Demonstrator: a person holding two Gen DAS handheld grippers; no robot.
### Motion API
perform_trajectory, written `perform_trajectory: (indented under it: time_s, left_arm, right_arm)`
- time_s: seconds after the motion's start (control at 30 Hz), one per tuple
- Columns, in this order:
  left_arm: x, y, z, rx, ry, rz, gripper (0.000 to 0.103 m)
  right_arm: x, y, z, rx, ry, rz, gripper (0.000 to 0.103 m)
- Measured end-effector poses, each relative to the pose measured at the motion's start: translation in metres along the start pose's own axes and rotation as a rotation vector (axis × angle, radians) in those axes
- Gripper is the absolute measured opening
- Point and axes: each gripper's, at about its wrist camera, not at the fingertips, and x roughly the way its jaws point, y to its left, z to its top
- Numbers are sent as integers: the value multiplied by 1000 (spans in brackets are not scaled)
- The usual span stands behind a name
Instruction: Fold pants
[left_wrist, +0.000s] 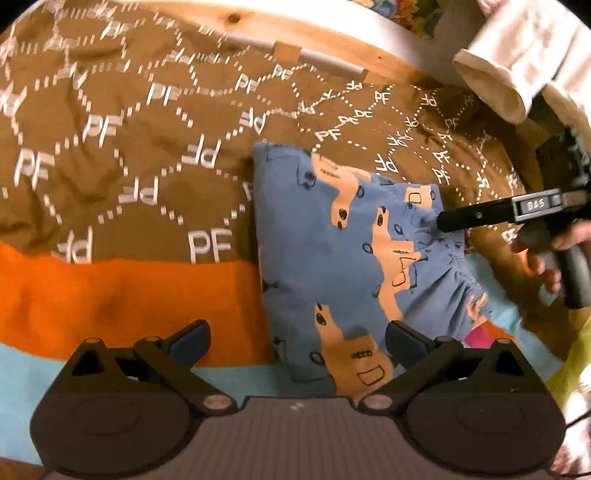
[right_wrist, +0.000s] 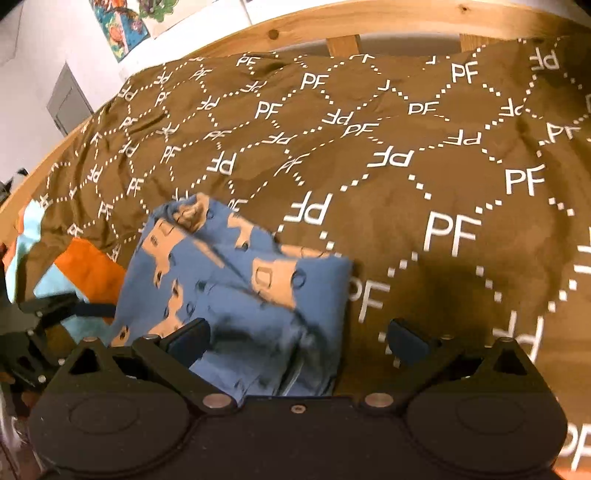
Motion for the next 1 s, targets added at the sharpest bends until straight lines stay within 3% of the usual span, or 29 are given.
perform_trajectory:
  time_s: [0.1, 0.2, 0.33, 0.37, 0.4, 0.43, 0.47, 0.57, 0.77, 1.0]
  left_arm:
    - [1, 12, 1, -75, 9, -53, 102]
    - [0, 17, 3, -121, 17, -91, 93]
    - [2, 16, 7, -136, 54, -128, 62]
    - [3, 16, 8, -138, 63, -128, 58]
    - [3, 14, 9, -136, 67, -105, 54]
    - [4, 12, 10, -134, 76, -72, 39]
    - [4, 11, 11, -136, 91, -39, 32]
    - [-1, 5, 14, -172, 104, 4, 17]
    - [-15, -27, 19, -65, 77, 100, 13]
    - [-30, -38, 44, -54, 14, 77, 13]
  right_arm:
    - [8, -9, 3, 16, 31, 23, 99]
    - [7, -12, 3, 47, 26, 34, 88]
    - [4, -9, 1, 32, 41, 63, 56]
    - [4, -7, 1, 18, 45, 66, 52]
    - [4, -3, 0, 4, 43, 56, 50]
    - [4, 0, 0, -10, 39, 47, 44]
    - [3, 1, 0, -15, 37, 41, 38]
    - [0, 7, -1, -23, 16, 12, 28]
    - [-18, 50, -11, -174, -56, -120, 18]
    - [-49, 83, -1, -296, -167, -188, 17]
